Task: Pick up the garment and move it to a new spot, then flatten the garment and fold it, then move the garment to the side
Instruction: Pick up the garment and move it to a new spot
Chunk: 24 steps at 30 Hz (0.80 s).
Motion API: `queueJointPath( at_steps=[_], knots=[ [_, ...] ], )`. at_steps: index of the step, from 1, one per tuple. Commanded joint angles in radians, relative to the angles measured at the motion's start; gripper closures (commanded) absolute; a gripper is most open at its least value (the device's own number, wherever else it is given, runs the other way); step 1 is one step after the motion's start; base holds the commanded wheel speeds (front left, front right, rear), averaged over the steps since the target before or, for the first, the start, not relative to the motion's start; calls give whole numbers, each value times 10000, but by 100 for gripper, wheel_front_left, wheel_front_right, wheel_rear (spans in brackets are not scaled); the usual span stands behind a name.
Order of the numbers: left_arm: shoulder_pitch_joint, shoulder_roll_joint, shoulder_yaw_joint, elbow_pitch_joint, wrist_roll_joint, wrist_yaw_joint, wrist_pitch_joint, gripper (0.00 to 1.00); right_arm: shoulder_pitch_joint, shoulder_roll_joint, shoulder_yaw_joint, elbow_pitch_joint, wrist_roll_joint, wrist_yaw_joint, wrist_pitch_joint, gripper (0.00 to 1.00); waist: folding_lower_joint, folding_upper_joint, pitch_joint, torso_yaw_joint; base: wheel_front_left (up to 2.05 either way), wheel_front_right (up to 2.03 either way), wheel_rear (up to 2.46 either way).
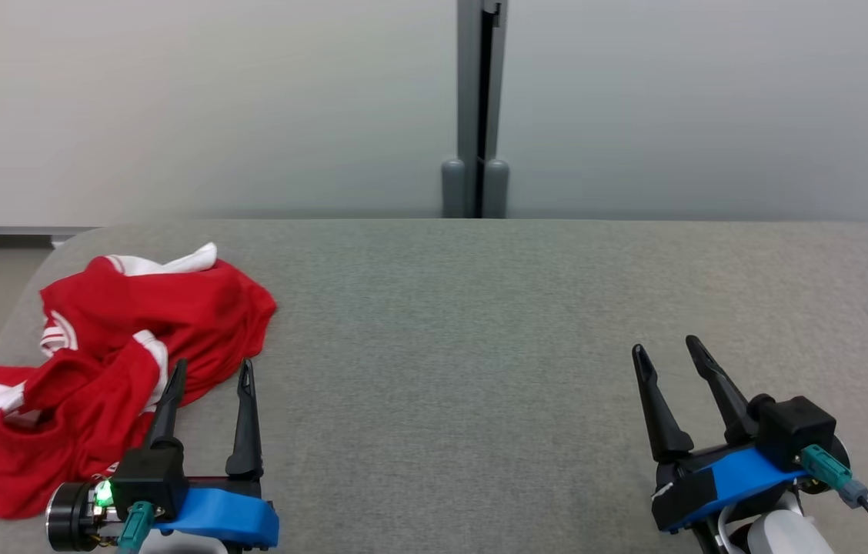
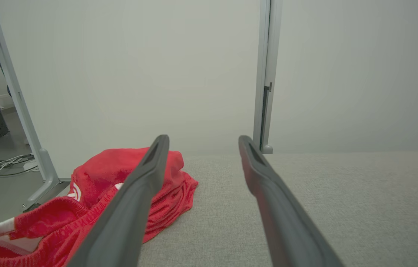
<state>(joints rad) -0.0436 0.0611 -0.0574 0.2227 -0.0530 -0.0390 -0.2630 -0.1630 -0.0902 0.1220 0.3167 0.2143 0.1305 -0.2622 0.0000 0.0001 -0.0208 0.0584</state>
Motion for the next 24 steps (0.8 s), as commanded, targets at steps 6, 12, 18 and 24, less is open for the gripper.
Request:
queueJointPath(
  at_steps=[6, 12, 18, 24],
  knots=[
    [-76, -15, 198, 170, -126, -46, -28, 0, 45, -75, 323, 33, 254, 4, -38, 0, 0, -1, -33, 849, 0, 0, 0],
    [-54, -24, 322, 375, -157, -139, -29, 0, 139, -82, 623, 23, 417, 3, -36, 0, 0, -1, -105, 1789, 0, 0, 0],
    [-106, 13, 479, 506, -114, -179, -28, 0, 191, -35, 784, 14, 516, 3, -36, 0, 0, -1, -145, 2760, 0, 0, 0],
    [-55, 27, 677, 587, -228, -223, -28, 0, 171, 15, 1012, -37, 600, 3, -36, 0, 0, -1, -156, 3382, 0, 0, 0]
  ],
)
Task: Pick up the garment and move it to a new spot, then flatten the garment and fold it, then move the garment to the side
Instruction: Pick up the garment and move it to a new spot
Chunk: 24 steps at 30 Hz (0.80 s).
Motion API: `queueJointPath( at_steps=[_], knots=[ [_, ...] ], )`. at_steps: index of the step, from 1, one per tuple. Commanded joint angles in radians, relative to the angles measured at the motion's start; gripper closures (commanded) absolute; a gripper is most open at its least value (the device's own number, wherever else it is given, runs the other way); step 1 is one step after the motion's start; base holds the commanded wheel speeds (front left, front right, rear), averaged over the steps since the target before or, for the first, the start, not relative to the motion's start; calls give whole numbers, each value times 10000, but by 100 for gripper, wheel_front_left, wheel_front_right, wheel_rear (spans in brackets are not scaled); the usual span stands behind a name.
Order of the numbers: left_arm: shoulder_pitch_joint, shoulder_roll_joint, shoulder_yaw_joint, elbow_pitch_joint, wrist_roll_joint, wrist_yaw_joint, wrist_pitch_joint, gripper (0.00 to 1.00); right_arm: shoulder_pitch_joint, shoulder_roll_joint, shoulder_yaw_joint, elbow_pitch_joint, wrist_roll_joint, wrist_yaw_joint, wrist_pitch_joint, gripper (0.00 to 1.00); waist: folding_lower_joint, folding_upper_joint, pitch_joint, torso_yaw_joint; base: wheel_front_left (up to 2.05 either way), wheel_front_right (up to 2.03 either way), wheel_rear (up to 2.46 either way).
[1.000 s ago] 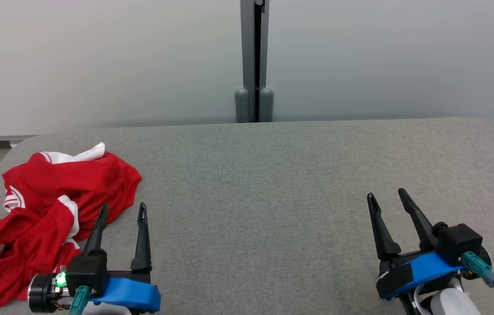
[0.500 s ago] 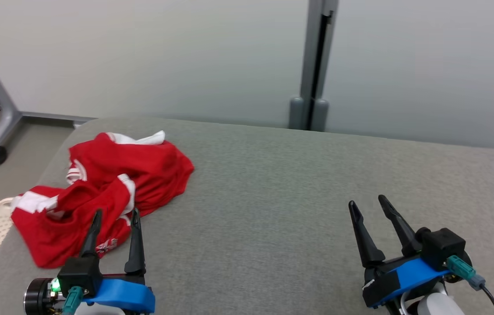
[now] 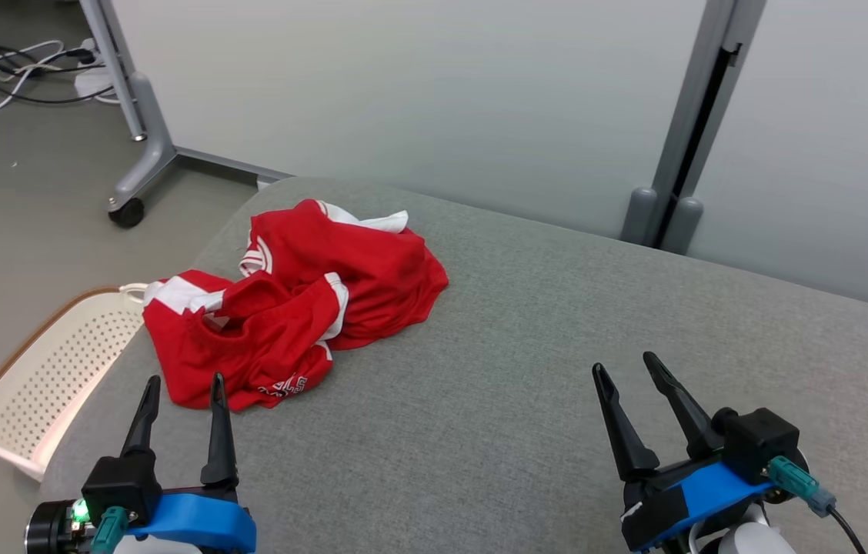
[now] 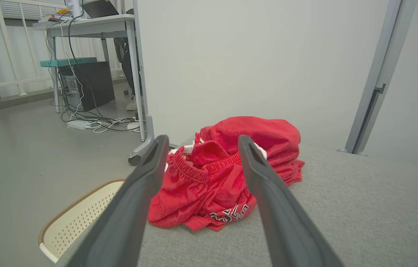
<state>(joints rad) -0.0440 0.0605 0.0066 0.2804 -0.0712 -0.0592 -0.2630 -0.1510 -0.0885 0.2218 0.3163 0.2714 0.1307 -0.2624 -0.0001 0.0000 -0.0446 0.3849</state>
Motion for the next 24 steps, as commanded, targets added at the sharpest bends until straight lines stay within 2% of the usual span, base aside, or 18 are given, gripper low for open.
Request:
queueJointPath(
  at_steps=[1, 9, 12, 17, 24],
  knots=[
    [-61, 31, 53, 22, -70, -34, -28, 0, 34, 0, 37, -38, 42, 2, -34, 0, 1, 0, 83, 170, 0, 0, 0],
    [-338, 13, 246, 373, -462, -177, -28, 0, -18, -54, 222, -99, 176, 2, -34, 0, 1, 0, 76, 194, 0, 0, 0],
    [-666, 182, 267, 494, -748, -312, 439, 0, -41, -118, 216, -153, 222, 1, -34, 0, 1, 0, 104, 72, 0, 0, 0],
    [-1542, 644, 571, 212, -1521, -471, 2319, 0, -79, -124, 153, -211, 224, 1, -34, 0, 1, 0, 221, -241, 0, 0, 0],
    [-2839, 1942, 1161, 505, -2274, -530, 5375, 0, -284, -86, 70, -269, 242, 1, -34, 0, 1, 0, 584, -1056, 0, 0, 0]
  ],
)
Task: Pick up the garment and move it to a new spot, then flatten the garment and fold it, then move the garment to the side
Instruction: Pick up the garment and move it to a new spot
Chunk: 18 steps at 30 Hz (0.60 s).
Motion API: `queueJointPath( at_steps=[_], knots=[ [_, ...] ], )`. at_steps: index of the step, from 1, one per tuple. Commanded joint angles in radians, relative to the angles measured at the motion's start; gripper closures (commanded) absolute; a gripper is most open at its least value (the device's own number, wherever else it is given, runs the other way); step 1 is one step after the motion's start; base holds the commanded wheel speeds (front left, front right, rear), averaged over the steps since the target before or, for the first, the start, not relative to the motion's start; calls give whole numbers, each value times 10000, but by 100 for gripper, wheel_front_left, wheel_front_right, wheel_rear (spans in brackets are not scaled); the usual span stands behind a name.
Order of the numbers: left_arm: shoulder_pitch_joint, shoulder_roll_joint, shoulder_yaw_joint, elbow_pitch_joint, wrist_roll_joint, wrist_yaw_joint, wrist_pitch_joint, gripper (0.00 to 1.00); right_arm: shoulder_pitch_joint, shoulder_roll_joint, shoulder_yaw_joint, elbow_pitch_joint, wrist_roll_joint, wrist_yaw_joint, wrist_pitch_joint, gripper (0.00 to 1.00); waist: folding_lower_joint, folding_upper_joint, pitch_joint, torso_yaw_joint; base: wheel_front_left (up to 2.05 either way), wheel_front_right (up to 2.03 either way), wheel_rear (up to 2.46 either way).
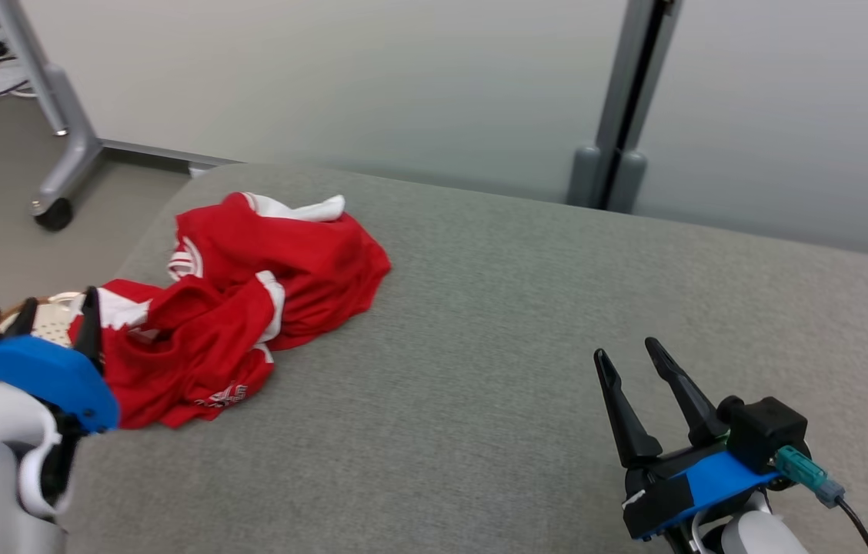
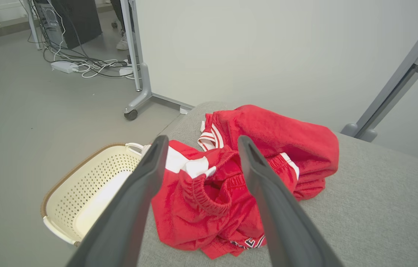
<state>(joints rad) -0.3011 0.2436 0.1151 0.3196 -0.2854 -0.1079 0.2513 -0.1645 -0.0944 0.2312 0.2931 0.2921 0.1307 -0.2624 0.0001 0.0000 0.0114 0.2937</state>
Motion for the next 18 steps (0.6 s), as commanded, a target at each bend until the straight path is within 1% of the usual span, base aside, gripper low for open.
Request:
queueJointPath(
  at_steps=[1, 3, 4, 5, 8, 12, 15, 18],
  knots=[
    [-427, 232, 158, 285, -278, -55, 545, 0, -190, -30, -35, -46, 36, 1, -36, 0, -1, 0, 97, -271, 0, 0, 0],
    [-723, 605, 274, 687, -432, -73, 1100, 0, -266, -52, 1, -49, 27, 1, -34, 0, -1, 0, 253, -565, 0, 0, 0],
    [-868, 696, 305, 929, -567, -85, 1371, 0, -313, -68, -18, -58, 20, 2, -34, 0, -1, 0, 323, -708, 0, 0, 0],
    [-868, 696, 305, 929, -567, -85, 1371, 0, -313, -68, -18, -58, 20, 2, -34, 0, -1, 0, 323, -708, 0, 0, 0],
    [-1147, 1111, 394, 1757, -808, -111, 2262, 0, -480, -115, 25, -64, 22, 1, -34, 0, -1, 0, 531, -1172, 0, 0, 0],
    [-1360, 1605, 564, 2822, -975, 32, 3268, 0, -680, -148, 113, -41, 79, 2, -34, 0, -1, 0, 738, -1777, 0, 0, 0],
    [-1355, 1934, 727, 3541, -1016, 222, 3600, 0, -759, -164, 142, -17, 129, 1, -34, 0, -1, 0, 831, -2189, 0, 0, 0],
    [-1354, 2097, 907, 4185, -1139, 381, 3703, 0, -791, -189, 210, 38, 176, 1, -36, 0, -1, 0, 861, -2499, 0, 0, 0]
  ],
)
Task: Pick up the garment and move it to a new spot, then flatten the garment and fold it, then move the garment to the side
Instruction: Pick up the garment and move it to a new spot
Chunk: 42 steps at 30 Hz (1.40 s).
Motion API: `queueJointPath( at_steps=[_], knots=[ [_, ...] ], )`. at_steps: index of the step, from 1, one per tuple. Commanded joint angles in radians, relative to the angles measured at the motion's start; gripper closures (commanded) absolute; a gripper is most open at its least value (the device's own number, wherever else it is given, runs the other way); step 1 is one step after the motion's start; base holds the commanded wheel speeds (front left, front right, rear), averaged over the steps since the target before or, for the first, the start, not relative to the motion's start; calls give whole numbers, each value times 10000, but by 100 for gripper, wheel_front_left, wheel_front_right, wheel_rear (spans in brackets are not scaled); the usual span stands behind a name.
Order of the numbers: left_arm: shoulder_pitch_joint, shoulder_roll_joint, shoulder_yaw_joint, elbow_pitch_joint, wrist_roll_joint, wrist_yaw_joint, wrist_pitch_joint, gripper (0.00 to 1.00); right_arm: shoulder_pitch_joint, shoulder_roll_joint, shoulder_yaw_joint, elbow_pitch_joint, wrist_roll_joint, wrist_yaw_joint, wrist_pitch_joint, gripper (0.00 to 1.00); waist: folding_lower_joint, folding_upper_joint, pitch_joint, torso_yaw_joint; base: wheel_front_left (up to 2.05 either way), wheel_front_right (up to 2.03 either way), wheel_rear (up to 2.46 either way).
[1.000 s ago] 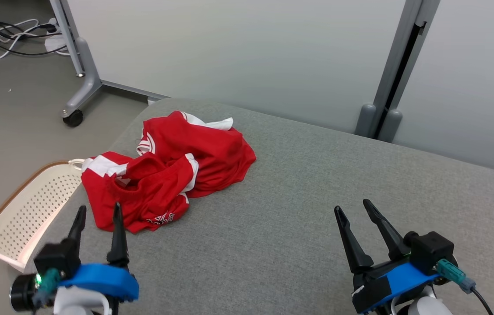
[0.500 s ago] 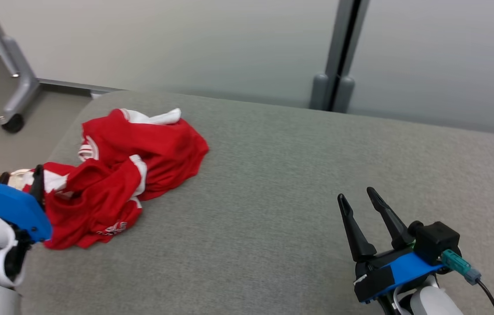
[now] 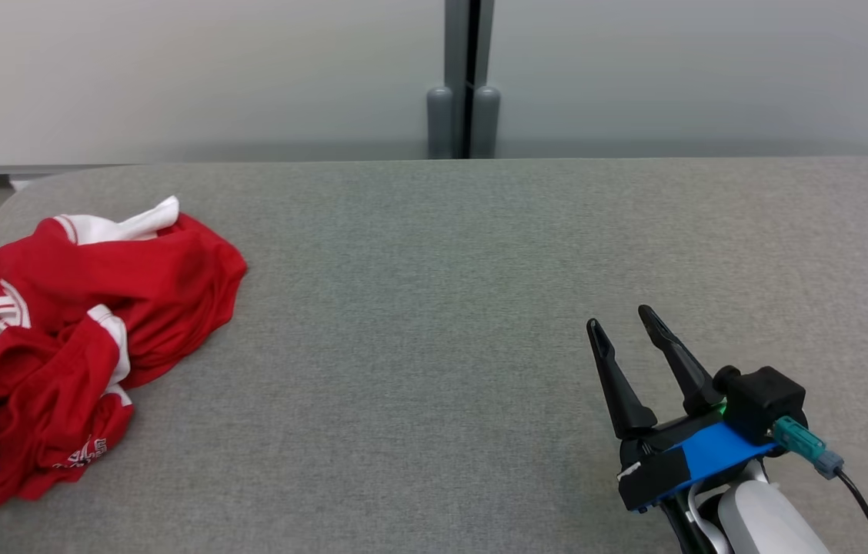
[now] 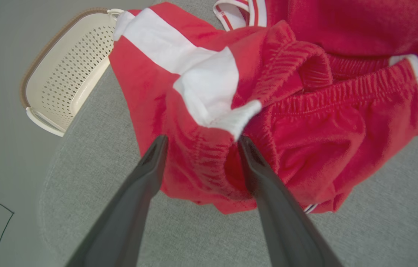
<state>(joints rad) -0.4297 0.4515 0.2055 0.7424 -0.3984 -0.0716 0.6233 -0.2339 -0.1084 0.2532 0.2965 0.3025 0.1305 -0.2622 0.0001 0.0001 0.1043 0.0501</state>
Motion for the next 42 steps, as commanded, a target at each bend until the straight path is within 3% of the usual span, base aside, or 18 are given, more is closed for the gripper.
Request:
queueJointPath(
  at_steps=[1, 3, 4, 5, 6, 14, 18, 22, 27, 36, 42],
  knots=[
    [-68, 79, 67, 144, -34, 74, -92, 0, -114, -64, 2, 15, 89, 3, -36, 0, -1, -1, -68, -155, 0, 0, 0],
    [-66, 145, 187, 452, -110, 127, -252, 0, -126, -78, 13, 20, 97, 3, -36, 0, -1, -1, -88, -297, 0, 0, 0],
    [-81, 169, 225, 567, -147, 121, -354, 22, -121, -87, 7, 21, 105, 4, -38, 0, -1, -1, -102, -342, 0, 0, 0],
    [-117, 194, 237, 640, -137, 101, -514, 81, -112, -98, -7, 16, 122, 3, -36, 0, -1, -1, -115, -366, 0, 0, 0],
    [-139, 216, 216, 714, -124, 64, -628, 100, -99, -99, -17, 20, 129, 3, -36, 0, -1, -1, -133, -378, 0, 0, 0],
    [-426, 310, -324, 695, 73, -265, -1150, 100, 197, 25, -80, 98, 103, 3, -36, 0, -1, -1, -566, -104, 0, 0, 0],
    [-540, 70, -401, 89, -411, -460, -1043, 100, 406, 98, -214, 155, 100, 3, -36, 0, -1, -1, -974, 127, 0, 0, 0],
    [-558, -89, -579, -1198, -902, -551, -684, 100, 541, 142, -386, 143, 83, 3, -36, 0, -1, -1, -1210, 303, 0, 0, 0],
    [-617, -741, -856, -3463, -1563, -589, -206, 100, 619, 196, -547, 95, 38, 3, -36, 0, -1, -1, -1378, 312, 0, 0, 0],
    [-300, -2106, -1683, -7197, -2084, -228, 413, 100, 499, 106, -544, 118, 8, 3, -36, 0, -1, -1, -1450, -648, 0, 0, 0],
    [-62, -3150, -2657, -7784, -2107, -117, 318, 100, 340, 69, -507, 144, 77, 3, -36, 0, -1, -1, -1336, -1730, 0, 0, 0]
  ],
)
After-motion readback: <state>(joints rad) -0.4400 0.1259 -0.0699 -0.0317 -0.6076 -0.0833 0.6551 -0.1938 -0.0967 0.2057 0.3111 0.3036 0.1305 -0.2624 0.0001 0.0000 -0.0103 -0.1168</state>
